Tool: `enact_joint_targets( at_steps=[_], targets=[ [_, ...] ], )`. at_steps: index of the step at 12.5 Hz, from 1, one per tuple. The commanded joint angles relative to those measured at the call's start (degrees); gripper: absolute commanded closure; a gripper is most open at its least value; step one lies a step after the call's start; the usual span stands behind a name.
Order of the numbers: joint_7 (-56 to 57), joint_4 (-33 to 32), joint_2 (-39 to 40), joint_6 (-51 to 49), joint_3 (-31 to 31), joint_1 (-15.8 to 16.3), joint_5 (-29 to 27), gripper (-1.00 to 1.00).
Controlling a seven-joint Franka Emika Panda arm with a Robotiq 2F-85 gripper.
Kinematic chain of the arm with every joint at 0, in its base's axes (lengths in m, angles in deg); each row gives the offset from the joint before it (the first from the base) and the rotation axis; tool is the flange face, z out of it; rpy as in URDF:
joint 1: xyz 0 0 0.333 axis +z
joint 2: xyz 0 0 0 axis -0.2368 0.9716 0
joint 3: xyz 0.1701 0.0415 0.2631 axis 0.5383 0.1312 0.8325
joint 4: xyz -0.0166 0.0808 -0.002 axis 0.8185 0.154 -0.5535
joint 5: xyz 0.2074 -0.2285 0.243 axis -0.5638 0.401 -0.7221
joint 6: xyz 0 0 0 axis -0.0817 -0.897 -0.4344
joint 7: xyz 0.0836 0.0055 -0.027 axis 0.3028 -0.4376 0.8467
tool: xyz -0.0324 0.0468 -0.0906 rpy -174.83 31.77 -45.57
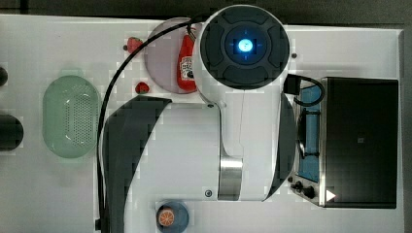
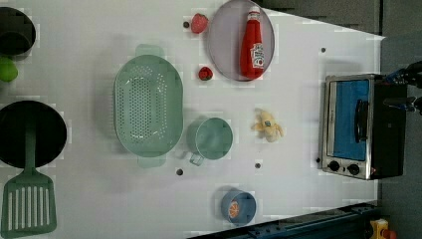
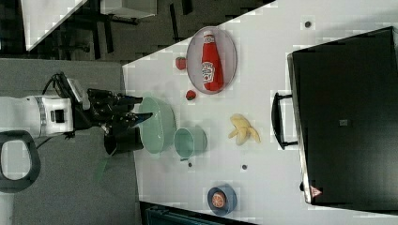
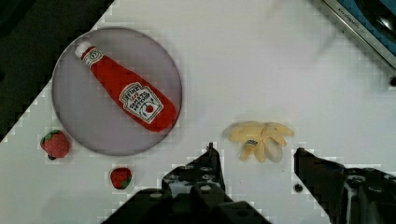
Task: Pick Banana and place it in mug.
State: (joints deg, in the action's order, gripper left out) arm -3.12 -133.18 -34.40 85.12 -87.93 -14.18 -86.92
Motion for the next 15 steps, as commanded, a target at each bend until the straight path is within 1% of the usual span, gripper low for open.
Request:
enact_joint_targets(
  at_steps=[1,2,4,9,12,15],
  targets=[
    [6.5,-12.6,-22.4,-13.8,-3.1,0.5,-0.3,-0.56],
    [6.5,-13.2,-22.2,-13.8,-3.1,0.5,-0.3,-1.00],
    [6.5,-15.3,-20.9,-12.4,-3.1,0.6,-0.3,-1.00],
    [8.1,-24.4,-13.6,5.0,-3.0,0.6,-0.3,-1.00],
    [17.3,-29.1,-7.3,17.1,-3.0,0.6,-0.3,-1.00],
    [27.8,-32.3,-0.9,28.0,-3.1,0.6,-0.3,-1.00]
  ],
)
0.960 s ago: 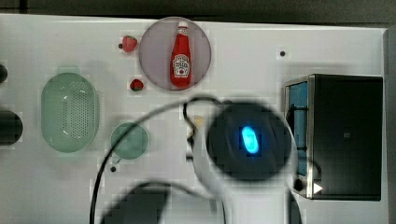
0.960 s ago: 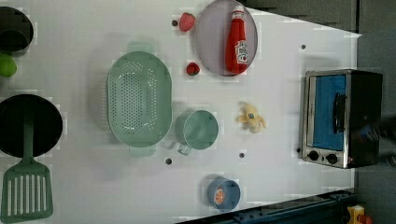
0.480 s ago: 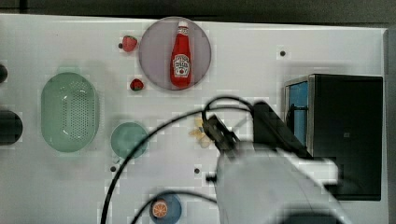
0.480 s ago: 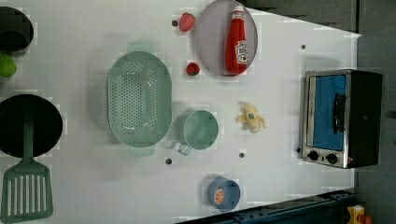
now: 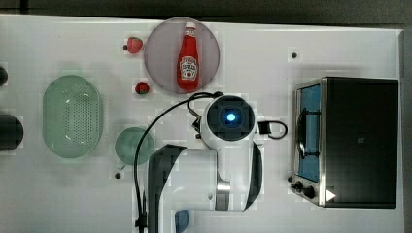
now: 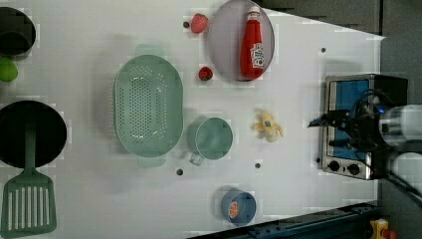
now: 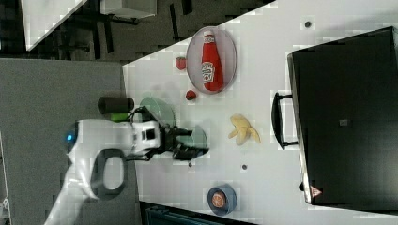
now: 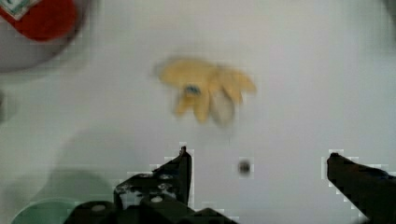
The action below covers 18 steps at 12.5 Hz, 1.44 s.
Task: Pick Banana and place it in mug.
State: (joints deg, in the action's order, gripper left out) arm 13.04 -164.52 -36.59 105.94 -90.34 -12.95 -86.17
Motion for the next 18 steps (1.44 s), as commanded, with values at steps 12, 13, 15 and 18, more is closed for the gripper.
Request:
enact_joint_targets(
  at_steps=[12,13,15,18],
  targets=[
    [16.4,-4.9,24.5,31.0,1.4,-0.6,-1.5,-1.00],
    [16.4,-4.9,25.1,31.3,1.4,-0.7,-1.5,-0.95],
    [16.4,-4.8,25.4,34.3,1.4,-0.7,-1.5,-0.32],
    [16.4,-5.3,25.3,34.9,1.5,-0.7,-1.5,0.30]
  ],
)
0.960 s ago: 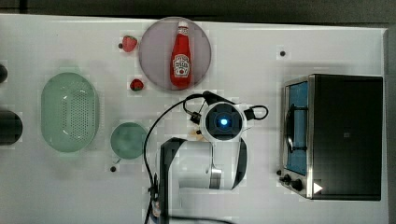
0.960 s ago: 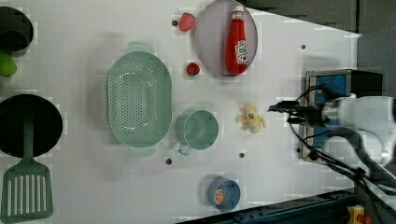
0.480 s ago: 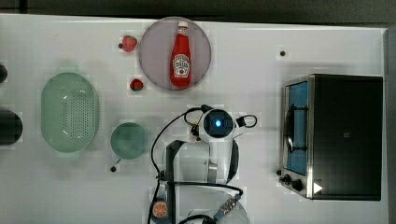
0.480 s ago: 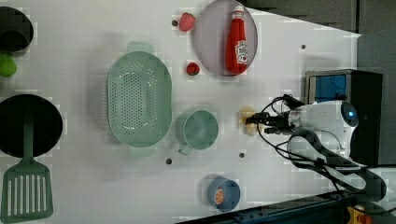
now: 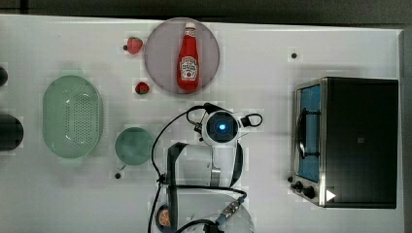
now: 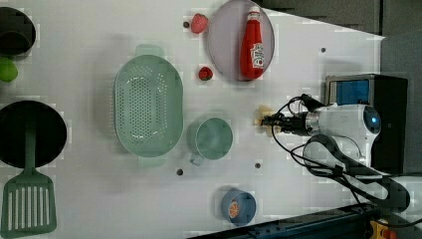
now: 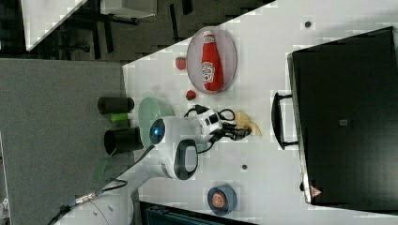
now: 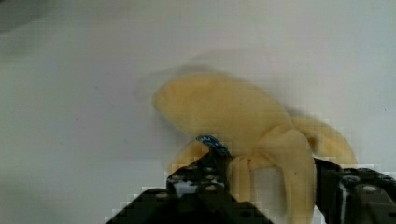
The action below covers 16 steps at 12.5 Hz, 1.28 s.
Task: Pick Banana and place it in mug.
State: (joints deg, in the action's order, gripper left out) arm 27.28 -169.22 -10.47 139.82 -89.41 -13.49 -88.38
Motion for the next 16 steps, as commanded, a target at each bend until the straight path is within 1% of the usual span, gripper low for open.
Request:
enact_joint_targets(
  at_steps=[1,3,5,7,8,10,12,13,15,16],
  targets=[
    [2.2,-0.6,-1.9,0.9,0.6,-0.2,0.7,0.37],
    [2.2,-0.5,-5.3,0.4,0.5,-0.2,0.7,0.37],
    [2.2,0.2,-11.1,-4.6,0.6,-0.2,0.7,0.37],
    [2.2,3.5,-18.5,-17.9,0.6,-0.2,0.7,0.37],
    [2.2,7.6,-24.5,-30.8,0.6,-0.2,0.7,0.37],
    [2.2,12.8,-30.0,-39.6,1.4,0.2,0.7,0.37],
    [1.0,15.0,-33.8,-44.2,4.1,1.0,0.7,0.37],
    [-7.0,15.1,-35.2,-48.4,8.1,1.9,-1.0,0.37],
    [-15.5,14.9,-34.8,-48.7,12.9,2.8,-5.8,0.37],
    [-20.3,14.9,-34.2,-48.3,15.4,3.0,-6.4,0.37]
  ],
)
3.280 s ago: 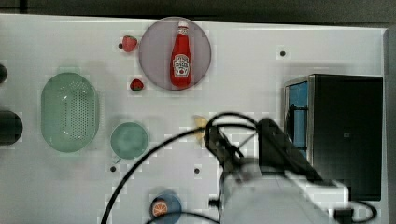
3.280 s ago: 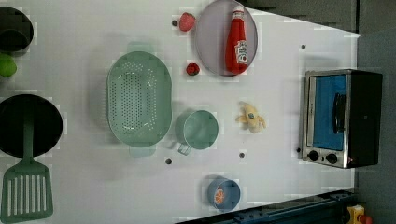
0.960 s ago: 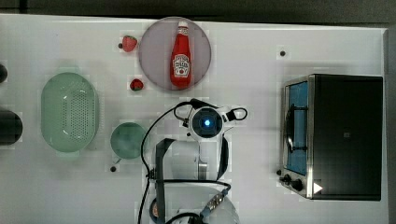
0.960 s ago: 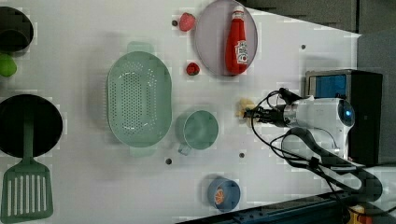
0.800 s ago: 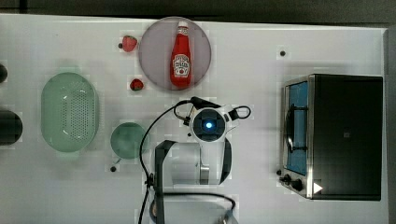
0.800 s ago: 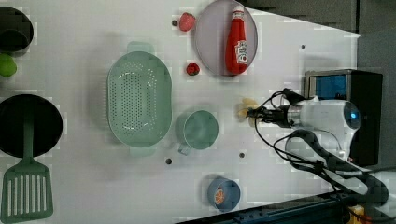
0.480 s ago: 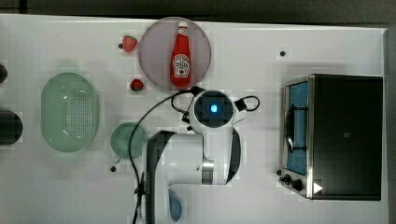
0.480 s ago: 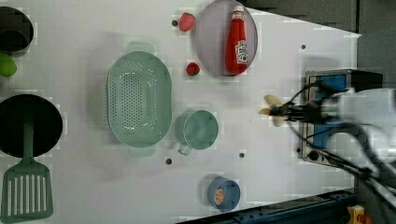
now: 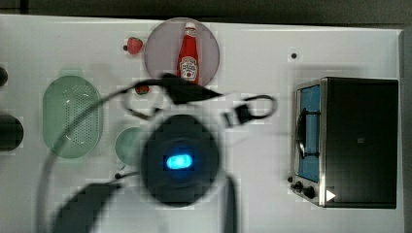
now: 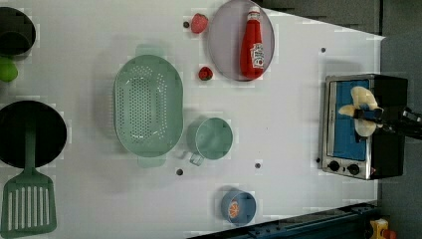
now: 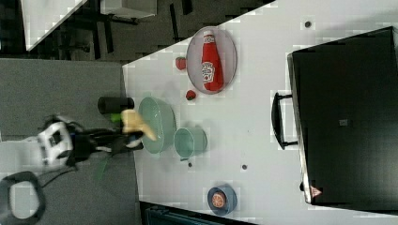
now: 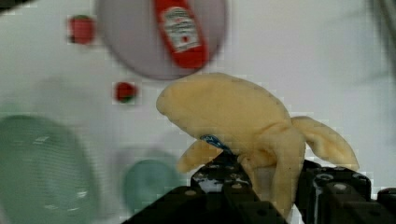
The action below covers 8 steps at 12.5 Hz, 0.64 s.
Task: Pick Banana and place it in mug.
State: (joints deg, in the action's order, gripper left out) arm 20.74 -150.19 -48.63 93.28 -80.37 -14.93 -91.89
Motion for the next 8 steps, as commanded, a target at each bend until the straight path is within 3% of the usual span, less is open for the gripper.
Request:
enact_joint_targets(
  at_steps=[1,2,4,8],
  targets=[
    [-18.4,-4.1,4.7,-1.2,8.4,4.5,-2.9,0.37],
    [-26.9,-4.1,7.1,0.4,12.4,4.5,-2.8,0.37],
    [-33.0,-4.8,10.7,4.4,15.5,4.6,-2.4,0.37],
    [-36.8,-10.5,15.3,16.5,16.7,4.5,-1.0,0.37]
  ],
)
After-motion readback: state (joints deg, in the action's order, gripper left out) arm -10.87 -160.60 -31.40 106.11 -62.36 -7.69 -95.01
